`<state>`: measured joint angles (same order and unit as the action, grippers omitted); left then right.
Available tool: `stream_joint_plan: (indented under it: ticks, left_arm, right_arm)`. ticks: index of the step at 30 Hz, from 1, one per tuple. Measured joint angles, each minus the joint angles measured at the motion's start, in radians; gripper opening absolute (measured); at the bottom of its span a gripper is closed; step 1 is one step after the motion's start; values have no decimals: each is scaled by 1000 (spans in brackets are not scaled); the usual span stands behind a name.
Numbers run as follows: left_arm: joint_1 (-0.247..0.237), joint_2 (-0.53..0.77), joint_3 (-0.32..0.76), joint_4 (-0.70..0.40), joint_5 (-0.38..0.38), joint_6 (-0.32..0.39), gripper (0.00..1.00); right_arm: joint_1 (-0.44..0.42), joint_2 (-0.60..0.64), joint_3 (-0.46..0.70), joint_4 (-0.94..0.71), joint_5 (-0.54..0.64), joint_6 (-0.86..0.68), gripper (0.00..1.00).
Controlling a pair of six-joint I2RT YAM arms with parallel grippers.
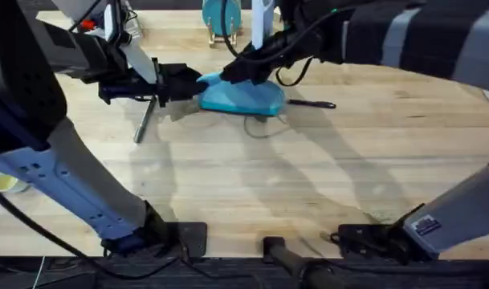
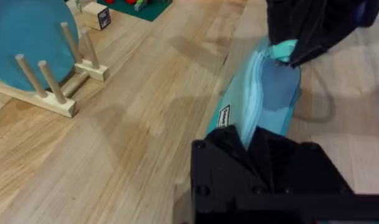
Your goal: Unzip the bag, pick up the pens from the table one at a time and place them inside, then zip the bag closed.
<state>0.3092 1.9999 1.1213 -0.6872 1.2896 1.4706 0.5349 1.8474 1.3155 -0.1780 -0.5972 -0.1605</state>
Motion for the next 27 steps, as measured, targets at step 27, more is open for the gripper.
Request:
stream_joint_plan:
  ticks: [27]
  left_arm:
    - [14,0,6,3,-7,0,42]
  right_arm:
    - [75,77,0,227,9,178,31]
